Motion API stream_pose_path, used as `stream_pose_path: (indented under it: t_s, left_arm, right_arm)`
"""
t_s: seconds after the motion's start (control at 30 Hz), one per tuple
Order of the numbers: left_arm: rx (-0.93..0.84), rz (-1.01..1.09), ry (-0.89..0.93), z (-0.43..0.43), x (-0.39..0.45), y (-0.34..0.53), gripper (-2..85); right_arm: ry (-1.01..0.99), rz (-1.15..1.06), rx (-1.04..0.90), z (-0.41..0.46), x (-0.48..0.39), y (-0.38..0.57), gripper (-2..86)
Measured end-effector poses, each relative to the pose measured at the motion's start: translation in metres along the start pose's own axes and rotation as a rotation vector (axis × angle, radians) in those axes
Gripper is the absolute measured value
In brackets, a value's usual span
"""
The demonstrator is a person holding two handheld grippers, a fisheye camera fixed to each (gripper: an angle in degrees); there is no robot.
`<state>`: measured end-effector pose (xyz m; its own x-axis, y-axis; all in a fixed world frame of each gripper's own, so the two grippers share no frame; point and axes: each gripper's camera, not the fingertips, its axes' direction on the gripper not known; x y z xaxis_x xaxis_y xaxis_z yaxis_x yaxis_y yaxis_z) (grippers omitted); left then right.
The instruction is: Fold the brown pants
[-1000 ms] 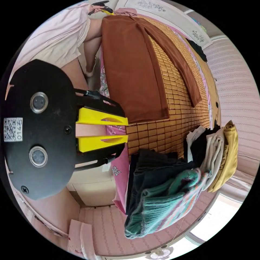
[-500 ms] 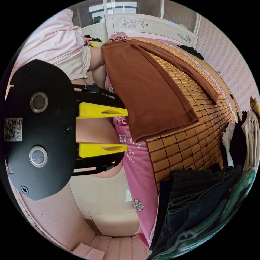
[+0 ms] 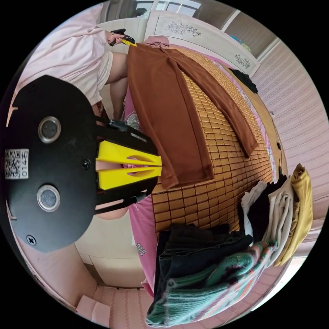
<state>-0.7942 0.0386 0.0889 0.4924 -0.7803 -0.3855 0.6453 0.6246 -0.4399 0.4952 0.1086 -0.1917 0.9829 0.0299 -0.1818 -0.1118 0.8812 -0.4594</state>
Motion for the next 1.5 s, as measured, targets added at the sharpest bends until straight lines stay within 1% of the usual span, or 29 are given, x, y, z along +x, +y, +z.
stream_pose_path:
  t_s: [0.27, 0.37, 0.43, 0.47, 0.57, 0.63, 0.7, 0.73, 0.8, 0.87, 1.0, 1.07, 1.13, 1.2, 1.27, 1.37, 1.4, 1.5]
  left_arm:
    - [0.015, 0.138, -0.037, -0.030, 0.034, 0.046, -0.9]
    - [0.020, 0.224, -0.119, -0.038, 0.055, 0.061, -0.9]
    - [0.042, 0.329, -0.239, -0.040, 0.085, 0.065, -0.9]
    - [0.046, 0.354, -0.260, -0.040, 0.093, 0.064, -0.9]
    - [0.030, 0.441, -0.318, -0.026, 0.124, 0.052, -0.9]
    - [0.006, 0.454, -0.360, -0.009, 0.136, 0.046, -0.9]
    - [-0.006, 0.454, -0.367, 0.001, 0.138, 0.047, -0.9]
    - [-0.009, 0.441, -0.369, 0.006, 0.137, 0.048, -0.9]
    - [-0.008, 0.415, -0.367, 0.010, 0.132, 0.052, -0.9]
    - [-0.010, 0.394, -0.357, 0.013, 0.128, 0.056, -0.9]
    - [-0.016, 0.387, -0.363, 0.023, 0.128, 0.063, -0.9]
    - [-0.016, 0.386, -0.366, 0.029, 0.130, 0.065, -0.9]
    - [-0.015, 0.384, -0.371, 0.037, 0.133, 0.068, -0.9]
    - [-0.018, 0.388, -0.383, 0.043, 0.136, 0.071, -0.9]
    - [-0.024, 0.389, -0.400, 0.048, 0.136, 0.074, -0.9]
    - [-0.017, 0.373, -0.398, 0.054, 0.135, 0.081, -0.9]
    - [-0.006, 0.370, -0.396, 0.055, 0.135, 0.086, -0.9]
    - [0.013, 0.354, -0.389, 0.062, 0.134, 0.097, -0.9]
  right_arm:
    - [0.032, -0.042, 0.066, -0.029, -0.008, 0.000, -0.4]
    - [0.043, -0.082, 0.083, -0.036, -0.017, -0.008, -0.4]
    - [0.161, -0.079, 0.130, -0.043, -0.026, -0.022, -0.4]
    - [0.219, -0.078, 0.177, -0.050, -0.030, -0.036, -0.4]
    - [0.128, -0.152, 0.164, -0.049, -0.038, -0.090, -0.3]
    - [0.088, -0.197, 0.104, -0.033, -0.049, -0.111, -0.2]
    - [0.059, -0.185, -0.001, 0.007, -0.055, -0.112, 0.8]
    - [0.049, -0.174, -0.037, 0.019, -0.054, -0.108, 2.9]
    - [0.007, -0.108, -0.200, 0.065, -0.042, -0.091, 11.2]
    - [-0.026, -0.064, -0.289, 0.087, -0.031, -0.075, 15.4]
    - [-0.025, -0.012, -0.374, 0.107, -0.016, -0.055, 17.6]
    - [-0.075, -0.019, -0.418, 0.118, -0.018, -0.055, 16.8]
    - [-0.102, -0.043, -0.471, 0.131, -0.023, -0.056, 14.1]
    - [-0.025, -0.100, -0.493, 0.138, -0.033, -0.058, 10.2]
    - [-0.030, -0.142, -0.504, 0.139, -0.040, -0.061, 7.5]
    - [-0.055, -0.179, -0.479, 0.130, -0.045, -0.066, 4.9]
    - [-0.058, -0.195, -0.439, 0.120, -0.048, -0.070, 3.0]
    - [-0.068, -0.223, -0.308, 0.087, -0.056, -0.094, 1.1]
